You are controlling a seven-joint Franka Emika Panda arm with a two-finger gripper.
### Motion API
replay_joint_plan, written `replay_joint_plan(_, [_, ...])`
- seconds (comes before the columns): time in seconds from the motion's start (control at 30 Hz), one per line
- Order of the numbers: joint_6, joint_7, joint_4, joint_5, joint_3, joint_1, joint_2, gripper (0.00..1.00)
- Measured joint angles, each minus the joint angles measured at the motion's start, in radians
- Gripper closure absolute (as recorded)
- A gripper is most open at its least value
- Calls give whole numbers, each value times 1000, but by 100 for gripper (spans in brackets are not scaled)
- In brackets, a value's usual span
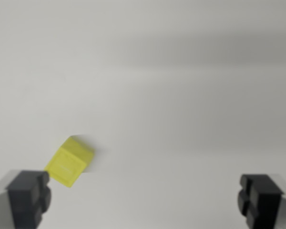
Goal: Pick yellow cube
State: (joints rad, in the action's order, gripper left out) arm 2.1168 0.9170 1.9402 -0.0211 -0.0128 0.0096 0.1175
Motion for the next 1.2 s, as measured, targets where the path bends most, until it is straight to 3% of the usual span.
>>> replay_joint_plan(1.2, [143,204,157,-5,0,56,1,0])
